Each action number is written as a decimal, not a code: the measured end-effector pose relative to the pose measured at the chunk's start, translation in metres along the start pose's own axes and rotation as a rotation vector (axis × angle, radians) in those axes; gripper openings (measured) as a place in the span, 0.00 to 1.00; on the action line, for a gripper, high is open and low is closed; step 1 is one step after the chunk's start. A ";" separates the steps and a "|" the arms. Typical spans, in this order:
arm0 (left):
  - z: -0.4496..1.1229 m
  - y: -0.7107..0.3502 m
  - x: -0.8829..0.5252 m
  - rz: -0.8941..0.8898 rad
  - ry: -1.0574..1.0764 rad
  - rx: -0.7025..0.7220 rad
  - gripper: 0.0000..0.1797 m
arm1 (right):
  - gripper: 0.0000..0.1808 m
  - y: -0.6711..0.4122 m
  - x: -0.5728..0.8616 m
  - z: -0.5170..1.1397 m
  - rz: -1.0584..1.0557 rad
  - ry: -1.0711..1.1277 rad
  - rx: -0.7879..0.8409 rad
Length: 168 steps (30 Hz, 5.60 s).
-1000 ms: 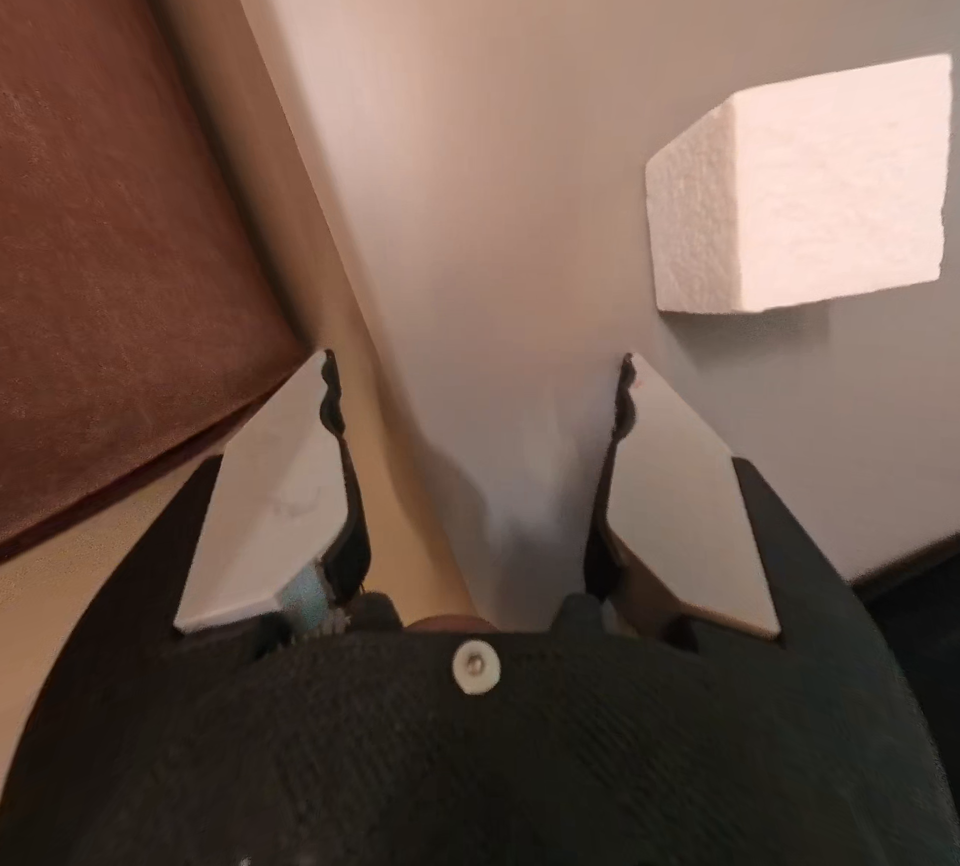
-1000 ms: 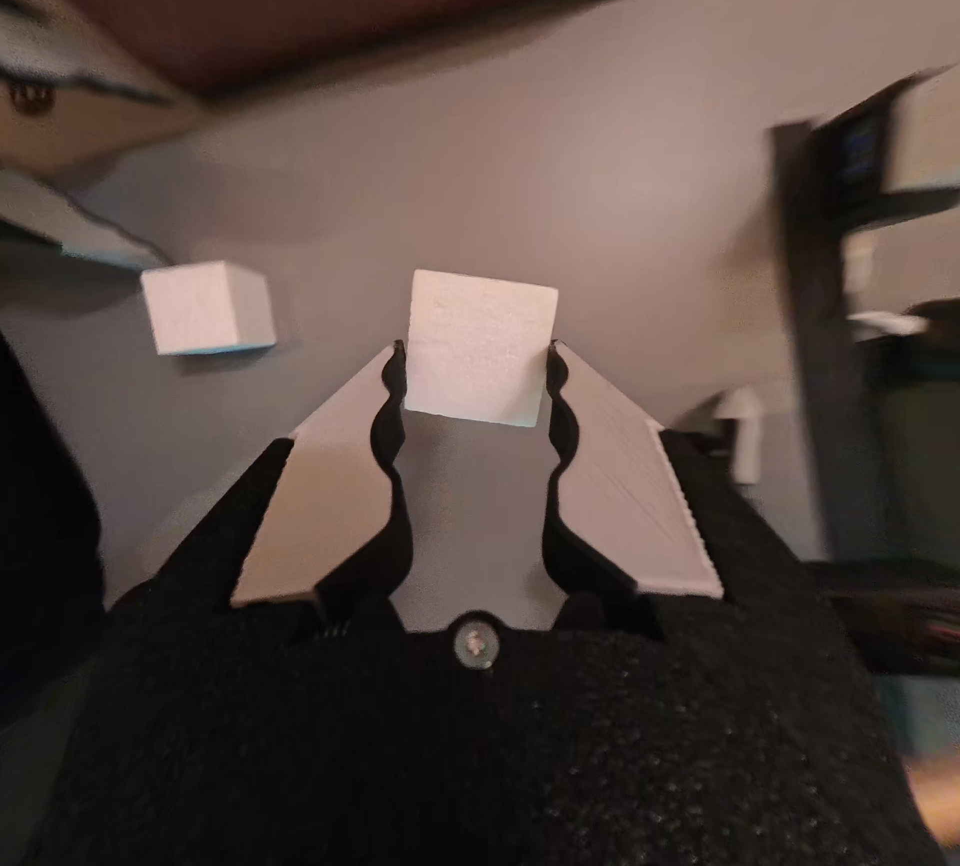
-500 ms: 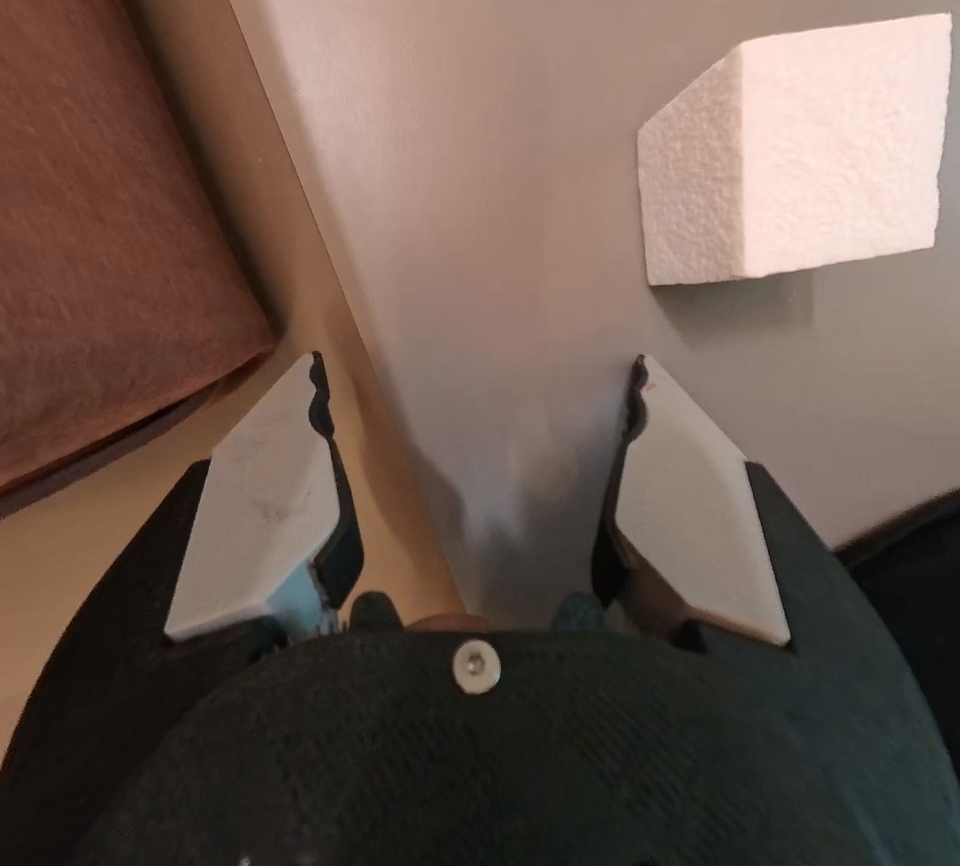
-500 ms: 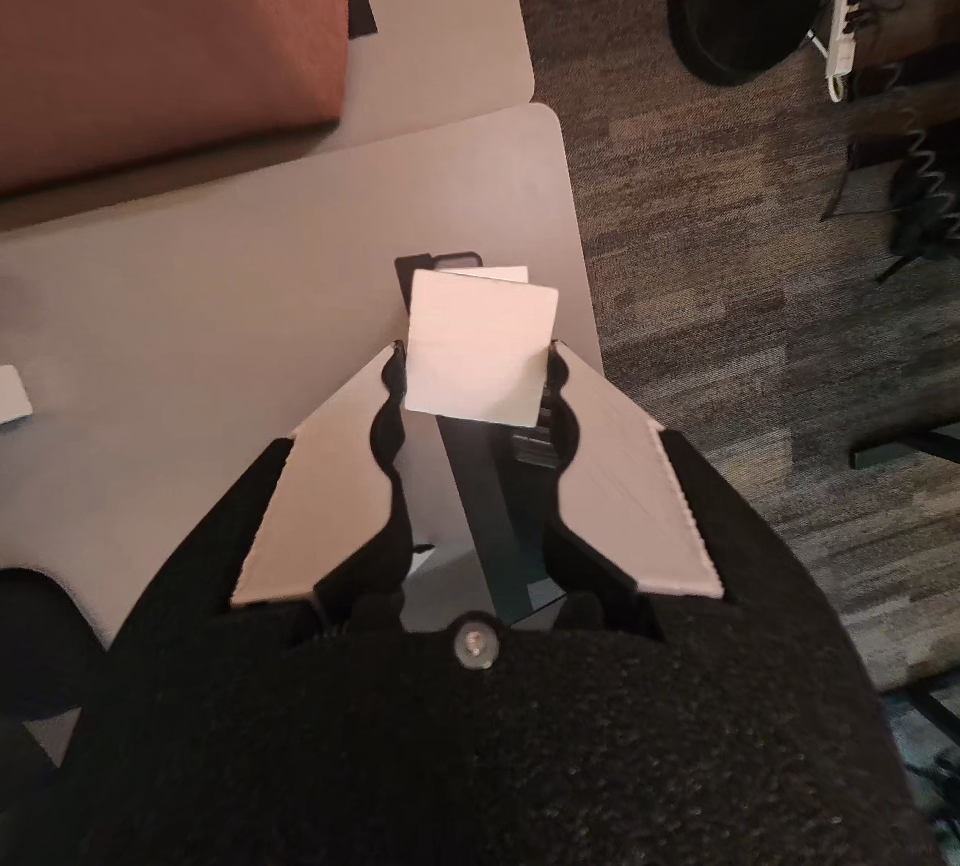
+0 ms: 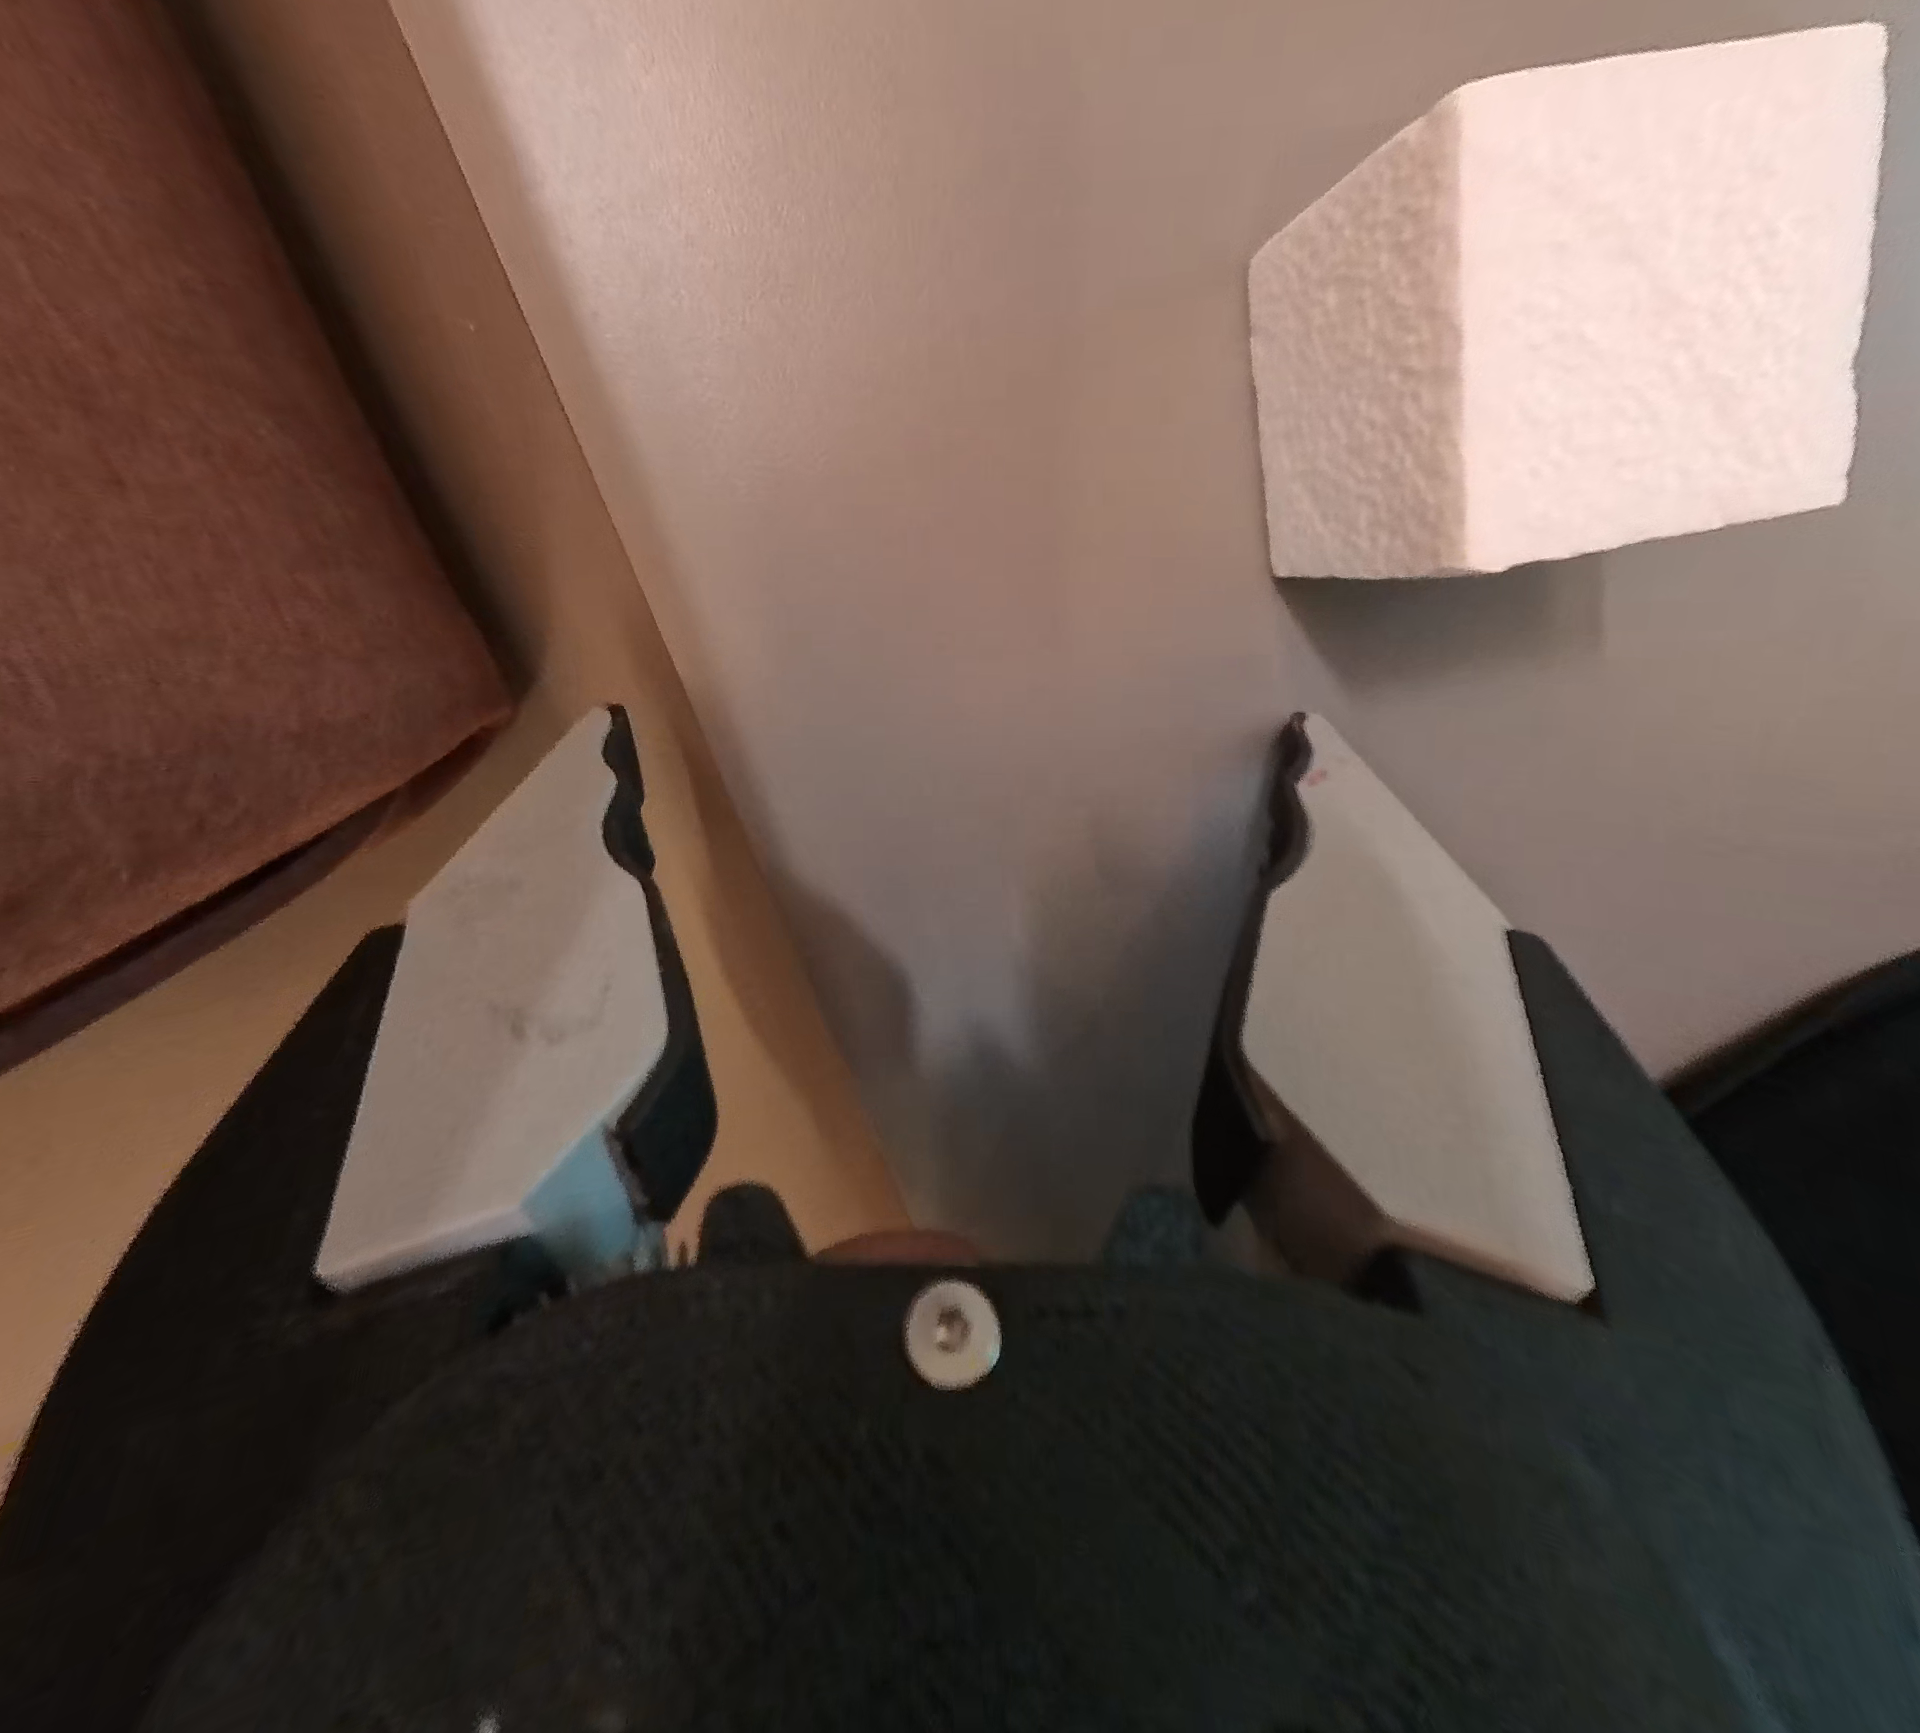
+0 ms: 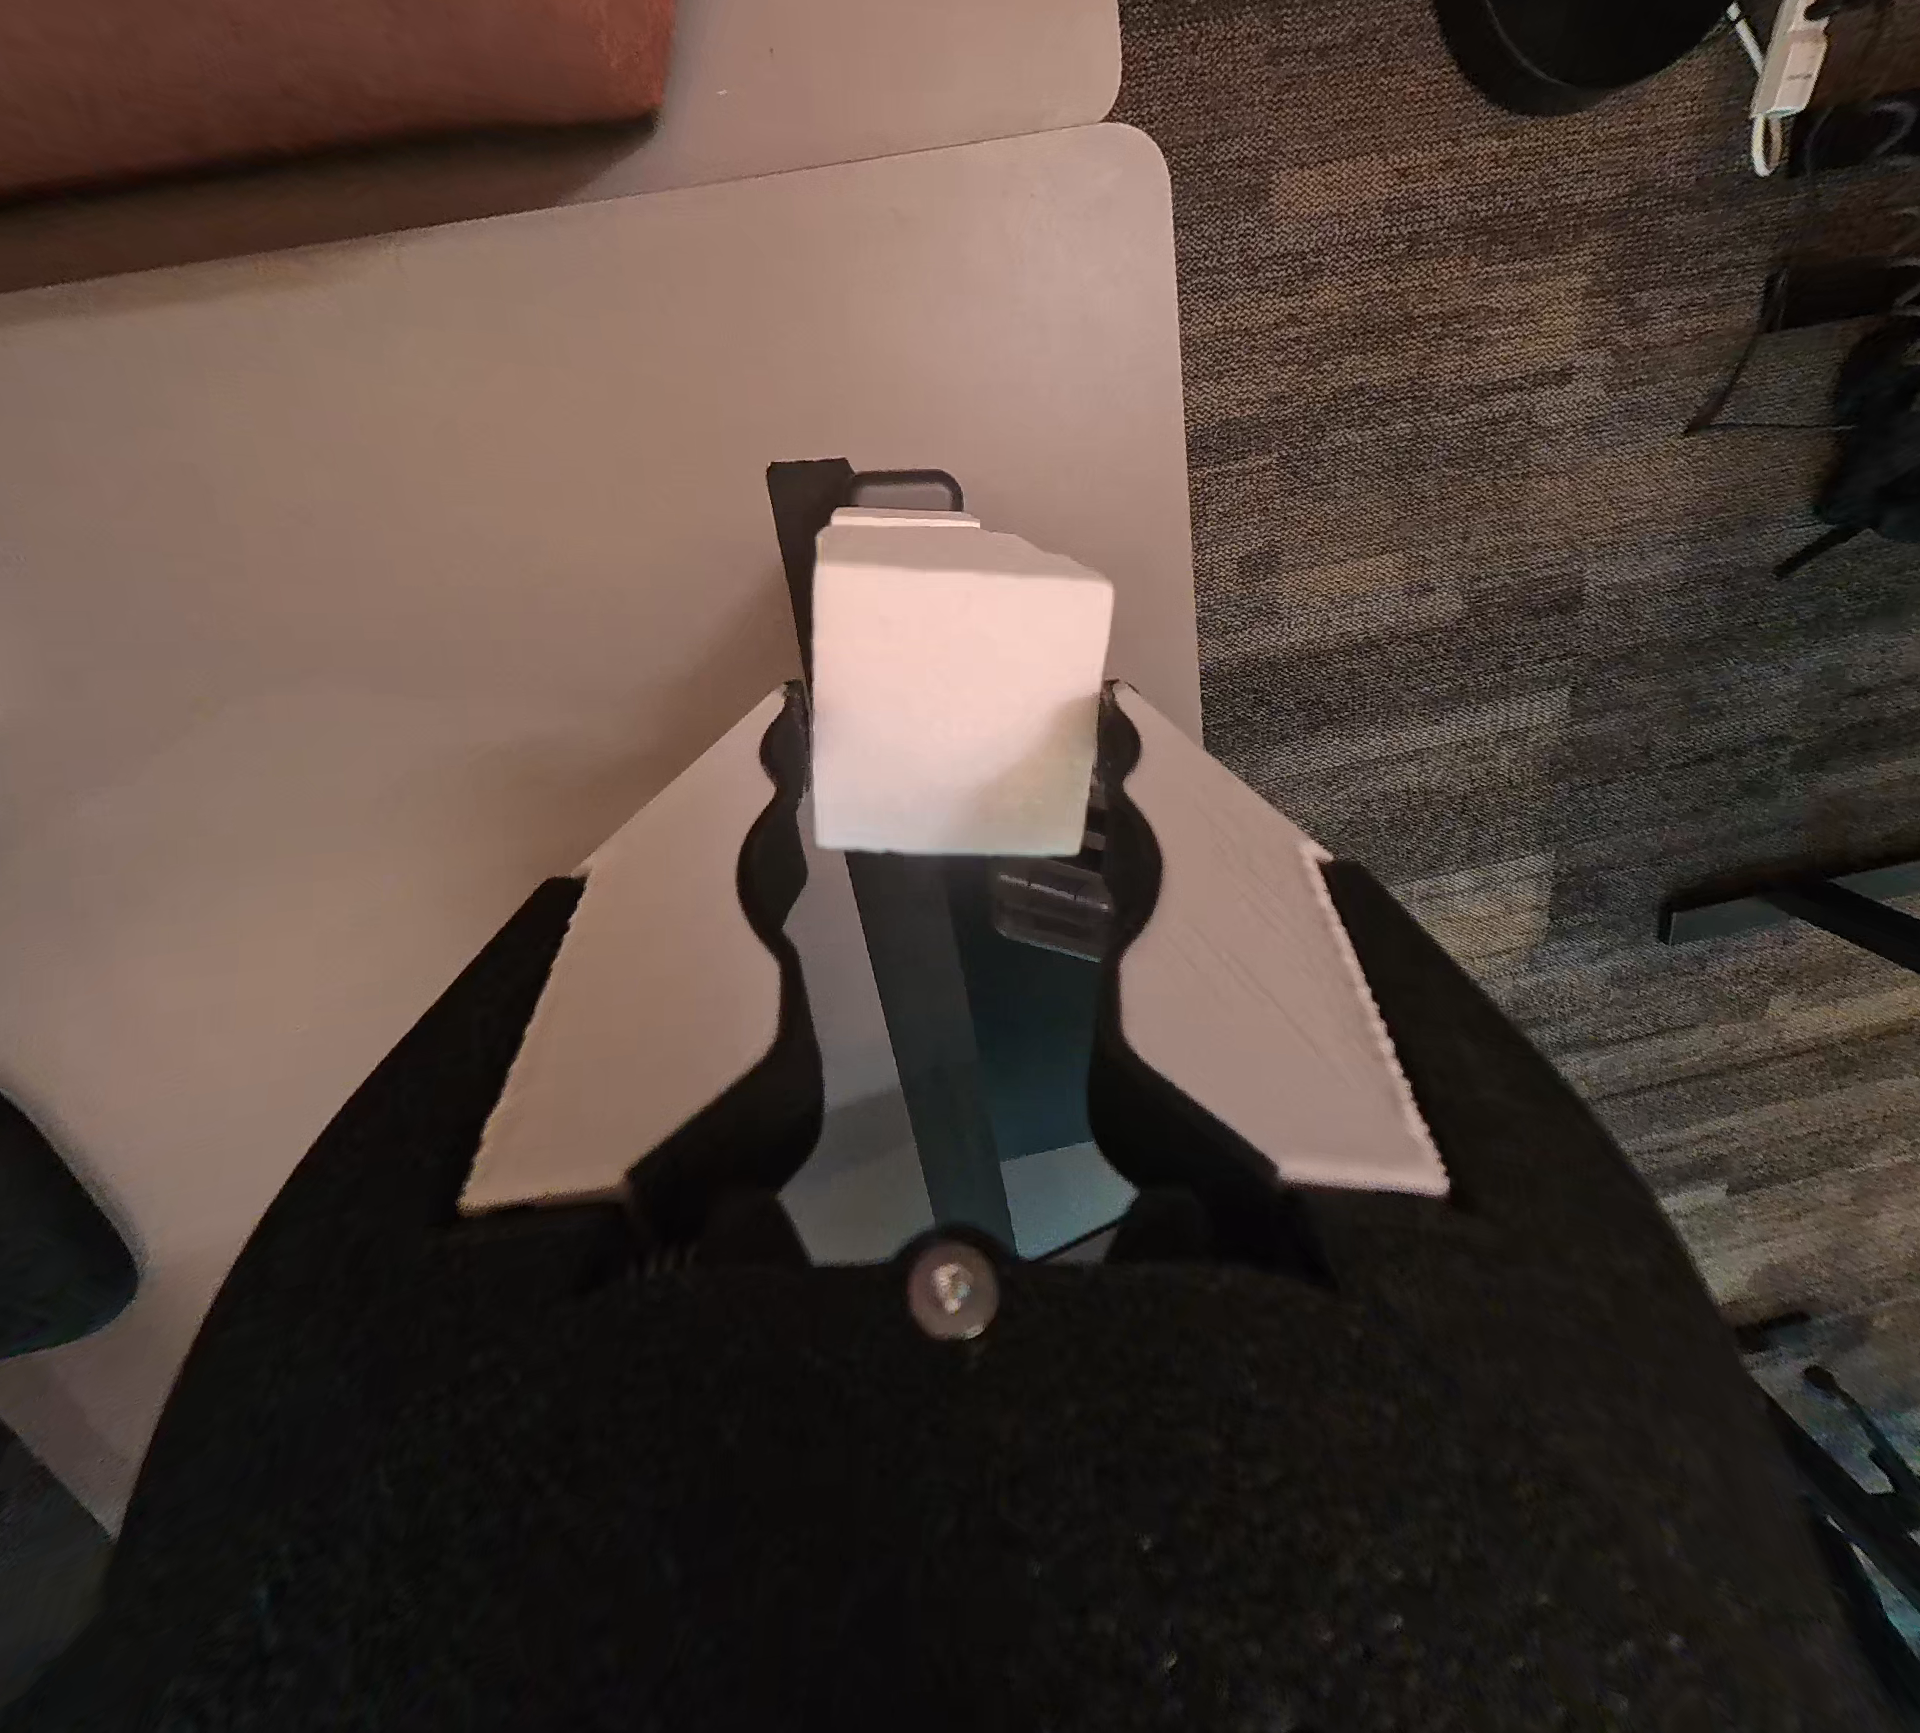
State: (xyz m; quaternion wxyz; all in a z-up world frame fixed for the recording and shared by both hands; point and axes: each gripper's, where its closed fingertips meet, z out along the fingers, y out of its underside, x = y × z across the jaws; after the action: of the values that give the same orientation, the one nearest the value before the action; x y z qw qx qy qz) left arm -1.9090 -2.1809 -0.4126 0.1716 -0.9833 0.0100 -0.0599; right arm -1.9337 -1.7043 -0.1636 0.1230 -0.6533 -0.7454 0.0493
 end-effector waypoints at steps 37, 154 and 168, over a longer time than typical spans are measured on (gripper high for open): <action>-0.010 0.014 -0.003 0.009 -0.059 0.015 0.63 | 0.31 0.021 -0.344 0.033 0.003 -0.205 0.290; -0.080 0.013 0.100 0.618 0.570 0.122 0.55 | 0.29 0.223 -0.433 0.051 1.089 0.351 0.055; -0.033 0.034 0.118 0.738 0.490 -0.086 0.47 | 0.39 0.199 -0.426 0.015 1.045 0.473 0.138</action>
State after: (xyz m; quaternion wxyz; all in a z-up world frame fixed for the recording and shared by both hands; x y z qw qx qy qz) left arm -1.7957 -2.2287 -0.3800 0.1329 -0.8768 0.4034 -0.2254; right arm -1.6964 -2.0953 -0.2755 0.2879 -0.9184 -0.2712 0.0046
